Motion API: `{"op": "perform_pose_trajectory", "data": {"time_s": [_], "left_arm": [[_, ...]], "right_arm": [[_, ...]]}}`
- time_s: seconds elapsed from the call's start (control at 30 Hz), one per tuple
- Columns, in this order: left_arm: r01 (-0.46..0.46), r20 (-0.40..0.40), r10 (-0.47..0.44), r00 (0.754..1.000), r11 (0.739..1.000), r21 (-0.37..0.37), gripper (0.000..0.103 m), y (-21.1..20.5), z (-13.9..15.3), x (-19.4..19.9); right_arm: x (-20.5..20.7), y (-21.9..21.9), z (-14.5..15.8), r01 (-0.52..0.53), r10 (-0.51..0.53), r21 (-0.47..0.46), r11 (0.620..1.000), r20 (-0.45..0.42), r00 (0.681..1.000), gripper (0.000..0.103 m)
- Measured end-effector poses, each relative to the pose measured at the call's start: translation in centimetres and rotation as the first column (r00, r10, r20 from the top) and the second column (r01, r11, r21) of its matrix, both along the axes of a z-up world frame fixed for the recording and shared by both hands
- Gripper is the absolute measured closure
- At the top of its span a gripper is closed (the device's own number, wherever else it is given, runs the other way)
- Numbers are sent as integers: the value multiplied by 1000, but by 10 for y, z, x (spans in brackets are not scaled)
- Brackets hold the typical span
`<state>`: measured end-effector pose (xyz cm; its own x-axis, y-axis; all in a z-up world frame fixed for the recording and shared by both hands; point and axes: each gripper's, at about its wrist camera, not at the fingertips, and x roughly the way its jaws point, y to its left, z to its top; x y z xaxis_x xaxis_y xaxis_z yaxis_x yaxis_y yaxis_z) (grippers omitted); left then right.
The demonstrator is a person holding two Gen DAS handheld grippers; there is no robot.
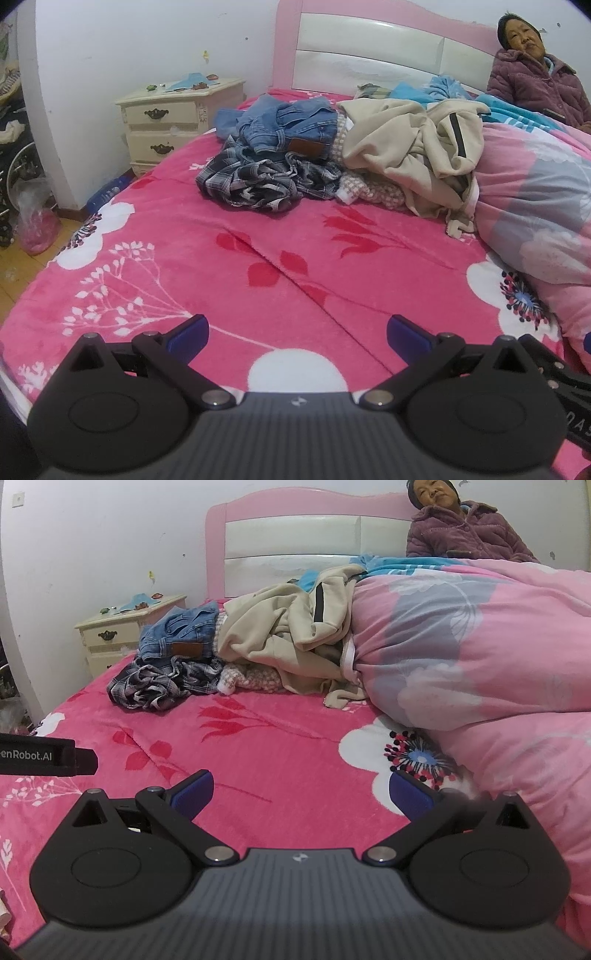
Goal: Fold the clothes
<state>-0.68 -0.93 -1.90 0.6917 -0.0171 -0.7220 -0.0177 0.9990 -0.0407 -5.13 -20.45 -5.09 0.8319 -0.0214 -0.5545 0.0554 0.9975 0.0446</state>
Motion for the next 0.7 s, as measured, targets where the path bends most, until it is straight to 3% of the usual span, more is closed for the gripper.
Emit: {"op": "perform_pose_trajectory", "data": {"time_s": [0.7], "left_arm": [[-8, -7, 8, 1000, 1000, 8, 0, 5, -1, 0]], "right_arm": [[0, 5, -2, -10, 10, -5, 1000, -4, 1000, 1]]}}
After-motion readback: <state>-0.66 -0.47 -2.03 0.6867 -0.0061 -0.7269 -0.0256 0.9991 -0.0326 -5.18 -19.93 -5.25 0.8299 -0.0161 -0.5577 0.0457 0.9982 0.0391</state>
